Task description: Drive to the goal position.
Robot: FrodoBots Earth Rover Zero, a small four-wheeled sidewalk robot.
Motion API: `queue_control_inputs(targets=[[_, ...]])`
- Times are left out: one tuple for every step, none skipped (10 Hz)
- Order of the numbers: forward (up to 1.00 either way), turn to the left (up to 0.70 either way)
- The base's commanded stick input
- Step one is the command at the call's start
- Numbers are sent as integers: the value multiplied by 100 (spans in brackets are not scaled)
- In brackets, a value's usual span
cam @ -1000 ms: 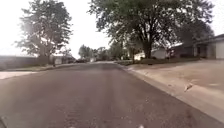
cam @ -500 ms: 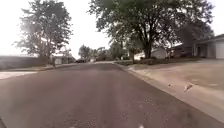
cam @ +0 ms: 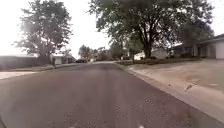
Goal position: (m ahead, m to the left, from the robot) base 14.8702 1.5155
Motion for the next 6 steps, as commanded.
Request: queue_control_inputs(targets=[[100, -22], [100, -23], [100, -3], [100, -1], [100, -1], [100, -1]])
